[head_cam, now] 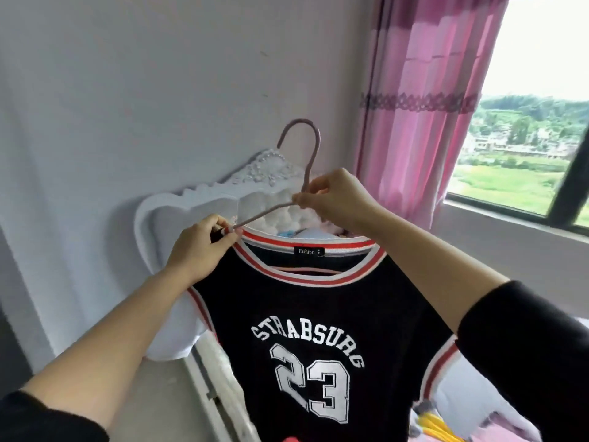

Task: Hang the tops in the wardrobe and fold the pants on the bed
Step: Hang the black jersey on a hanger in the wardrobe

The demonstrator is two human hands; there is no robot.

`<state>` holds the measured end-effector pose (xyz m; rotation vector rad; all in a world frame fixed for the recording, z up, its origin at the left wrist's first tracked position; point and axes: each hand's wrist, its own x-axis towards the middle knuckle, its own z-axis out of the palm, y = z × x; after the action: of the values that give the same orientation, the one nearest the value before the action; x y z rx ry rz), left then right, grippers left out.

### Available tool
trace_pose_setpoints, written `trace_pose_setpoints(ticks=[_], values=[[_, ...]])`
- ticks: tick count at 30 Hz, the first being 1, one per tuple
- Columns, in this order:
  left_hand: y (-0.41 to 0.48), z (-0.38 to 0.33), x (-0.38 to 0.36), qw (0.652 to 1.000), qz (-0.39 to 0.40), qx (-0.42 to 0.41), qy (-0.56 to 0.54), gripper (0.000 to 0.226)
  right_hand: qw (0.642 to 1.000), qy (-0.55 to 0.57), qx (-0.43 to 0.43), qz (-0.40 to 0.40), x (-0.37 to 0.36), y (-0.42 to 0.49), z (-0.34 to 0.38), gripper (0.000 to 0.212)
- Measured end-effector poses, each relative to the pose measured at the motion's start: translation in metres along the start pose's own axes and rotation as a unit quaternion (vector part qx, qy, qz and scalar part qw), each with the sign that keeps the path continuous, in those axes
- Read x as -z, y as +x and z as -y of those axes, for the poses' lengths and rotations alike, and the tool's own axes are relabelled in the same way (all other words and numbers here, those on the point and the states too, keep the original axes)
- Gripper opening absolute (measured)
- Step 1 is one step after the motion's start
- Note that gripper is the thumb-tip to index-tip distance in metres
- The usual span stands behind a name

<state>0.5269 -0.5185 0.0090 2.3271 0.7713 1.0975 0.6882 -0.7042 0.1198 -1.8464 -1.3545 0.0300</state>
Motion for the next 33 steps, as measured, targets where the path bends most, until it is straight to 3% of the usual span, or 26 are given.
trace_pose_setpoints(ticks=[4, 10, 15, 23, 29, 33], values=[[-0.018, 0.048, 0.061, 0.996, -0.006, 0.083, 0.04, 0.02, 0.997, 0.003, 0.029, 0.065, -0.075, 0.026, 0.044, 0.027], [-0.04, 0.134, 0.171, 0.988, 0.007, 0.145, 0.046, 0.01, 0.991, 0.003, 0.075, 0.111, -0.194, 0.065, 0.13, 0.021], [-0.059, 0.221, 0.278, 0.974, 0.002, 0.198, 0.113, 0.037, 0.98, 0.001, 0.118, 0.159, -0.294, 0.094, 0.224, 0.017], [-0.054, 0.325, 0.42, 0.939, -0.022, 0.271, 0.211, 0.043, 0.959, -0.048, 0.173, 0.221, -0.439, 0.147, 0.345, 0.018], [-0.029, 0.393, 0.494, 0.93, -0.023, 0.249, 0.268, 0.047, 0.944, -0.069, 0.197, 0.256, -0.528, 0.196, 0.415, 0.013], [-0.001, 0.444, 0.544, 0.921, -0.034, 0.236, 0.307, 0.049, 0.935, -0.098, 0.228, 0.252, -0.578, 0.244, 0.463, 0.02]])
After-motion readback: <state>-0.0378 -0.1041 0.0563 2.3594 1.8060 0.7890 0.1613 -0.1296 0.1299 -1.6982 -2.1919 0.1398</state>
